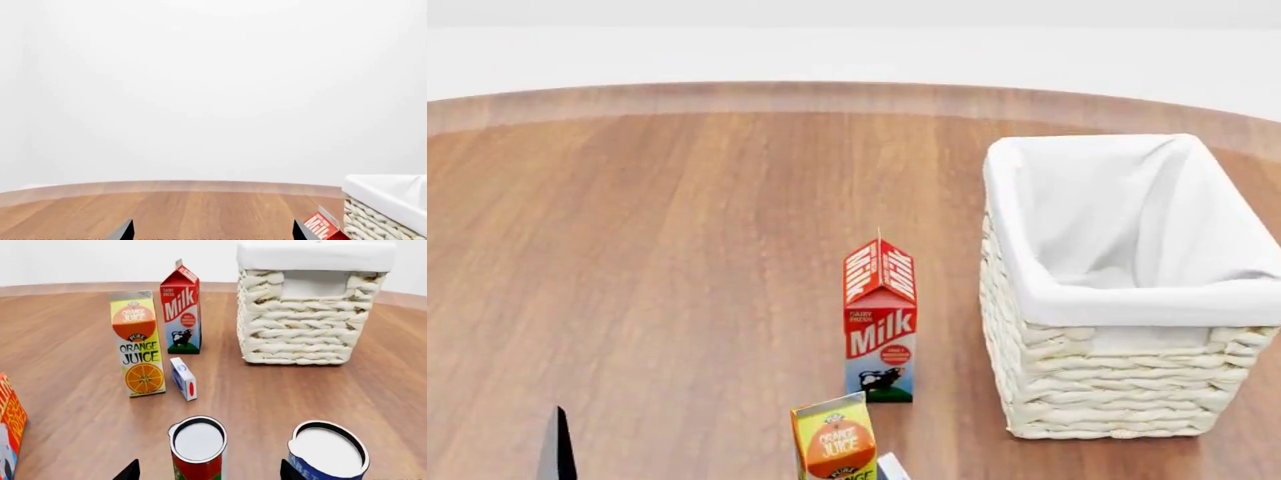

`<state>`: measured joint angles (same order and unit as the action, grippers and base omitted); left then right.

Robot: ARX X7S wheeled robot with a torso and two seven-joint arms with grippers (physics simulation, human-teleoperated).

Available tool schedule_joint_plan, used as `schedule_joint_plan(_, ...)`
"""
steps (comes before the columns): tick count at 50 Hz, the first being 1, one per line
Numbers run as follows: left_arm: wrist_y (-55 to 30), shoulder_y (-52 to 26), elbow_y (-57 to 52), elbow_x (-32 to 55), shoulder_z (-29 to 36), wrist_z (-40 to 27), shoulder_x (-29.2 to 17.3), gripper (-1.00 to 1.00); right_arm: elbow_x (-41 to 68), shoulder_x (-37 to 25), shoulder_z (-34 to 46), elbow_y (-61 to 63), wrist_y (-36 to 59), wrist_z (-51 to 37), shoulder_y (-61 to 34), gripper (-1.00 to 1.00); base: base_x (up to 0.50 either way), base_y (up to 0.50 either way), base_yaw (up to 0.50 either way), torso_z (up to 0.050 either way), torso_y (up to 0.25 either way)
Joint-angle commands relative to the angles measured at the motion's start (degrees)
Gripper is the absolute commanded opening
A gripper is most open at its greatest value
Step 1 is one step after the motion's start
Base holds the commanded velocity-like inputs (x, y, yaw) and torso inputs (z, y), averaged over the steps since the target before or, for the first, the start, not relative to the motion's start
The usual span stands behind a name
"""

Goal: Pick up the tomato sauce, and put it in the basket.

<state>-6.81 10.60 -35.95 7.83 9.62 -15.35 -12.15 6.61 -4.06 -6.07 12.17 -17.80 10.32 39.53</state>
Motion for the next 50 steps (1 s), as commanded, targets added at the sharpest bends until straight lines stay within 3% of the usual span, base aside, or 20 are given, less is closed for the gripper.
schedule_joint_plan(1,0.07,-0.12,0.32,0.29,0.45,-0.30,-0.34,1.00,-0.72,-0.50,2.21,-2.19,-1.07,-0.85,-0.86,1.00,0.00,0.00,0.00,0.000,0.000)
schedule_joint_plan(13,0.43,-0.16,0.67,0.49,1.03,-0.55,-0.64,1.00,-0.38,-1.04,2.16,-8.60,-2.16,-2.95,-5.86,1.00,0.00,0.00,0.00,0.000,0.000)
schedule_joint_plan(50,0.46,-0.55,0.95,1.57,2.35,-2.20,-2.19,1.00,-0.91,-3.17,5.69,-12.98,-0.24,-5.98,-13.58,1.00,0.00,0.00,0.00,0.000,0.000)
